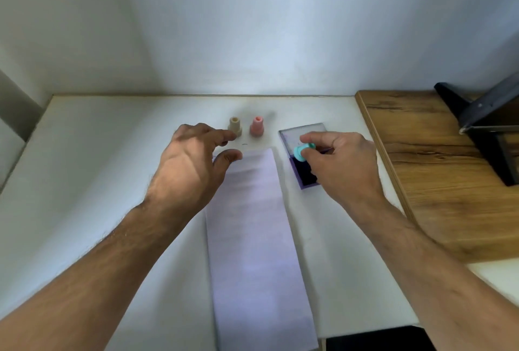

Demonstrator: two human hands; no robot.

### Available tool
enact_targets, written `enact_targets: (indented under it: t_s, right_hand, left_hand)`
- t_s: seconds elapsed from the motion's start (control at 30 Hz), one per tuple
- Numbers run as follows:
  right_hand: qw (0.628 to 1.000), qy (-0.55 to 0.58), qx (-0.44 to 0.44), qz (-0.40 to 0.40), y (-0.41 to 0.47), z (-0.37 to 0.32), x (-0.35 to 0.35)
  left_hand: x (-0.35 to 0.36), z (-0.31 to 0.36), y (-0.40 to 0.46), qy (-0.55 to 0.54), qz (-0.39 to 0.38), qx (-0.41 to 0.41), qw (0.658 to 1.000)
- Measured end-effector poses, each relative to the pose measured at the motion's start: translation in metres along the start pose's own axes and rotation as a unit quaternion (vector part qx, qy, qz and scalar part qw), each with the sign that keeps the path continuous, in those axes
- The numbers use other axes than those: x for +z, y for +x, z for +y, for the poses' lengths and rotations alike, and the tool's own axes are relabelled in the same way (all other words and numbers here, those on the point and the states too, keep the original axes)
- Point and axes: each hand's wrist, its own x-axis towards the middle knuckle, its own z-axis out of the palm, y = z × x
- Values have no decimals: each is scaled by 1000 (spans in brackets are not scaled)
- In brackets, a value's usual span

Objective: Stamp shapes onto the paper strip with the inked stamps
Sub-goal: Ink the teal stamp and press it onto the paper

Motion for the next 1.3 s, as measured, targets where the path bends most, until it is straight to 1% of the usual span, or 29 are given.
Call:
enact_targets:
  t_s: [0.07,0.13,0.27,0.4,0.53,0.63,0.73,0.83,1.07,1.1,1.17,1.2,1.27,1.3]
  right_hand:
    - [998,-54,-30,-11,-1,8,-9]
    - [996,-83,-35,-21,-3,14,-13]
    - [994,-98,-28,-45,-5,17,-12]
    - [989,-131,-50,-56,-7,13,-11]
    - [989,-128,-37,-67,-4,12,-11]
    - [989,-131,-12,-68,2,10,-9]
    - [990,-119,14,-74,6,9,-10]
    - [989,-114,17,-89,9,9,-13]
    - [980,-163,7,-115,12,7,-11]
    - [980,-163,10,-115,12,8,-11]
    - [978,-156,44,-128,13,4,-13]
    - [975,-169,44,-136,13,2,-14]
    - [969,-205,15,-137,16,-3,-13]
    - [967,-211,22,-143,18,-6,-14]
  left_hand:
    - [3,3,0,2,-9,6,1000]
    - [5,5,-2,8,-20,15,1000]
    - [7,6,-3,19,-27,24,999]
    - [6,6,-2,18,-19,25,999]
    - [4,2,-2,19,-5,20,1000]
    - [3,-3,-1,31,5,11,999]
    - [1,-6,0,44,2,-6,999]
    - [0,-9,-1,51,0,-11,999]
    - [0,-11,-1,55,2,-6,998]
    - [-1,-12,-1,57,3,-5,998]
    - [-1,-13,-1,57,6,-3,998]
    - [-2,-14,-1,57,8,-4,998]
    - [-4,-16,-2,58,11,-6,998]
    - [-5,-17,-3,59,10,-9,998]
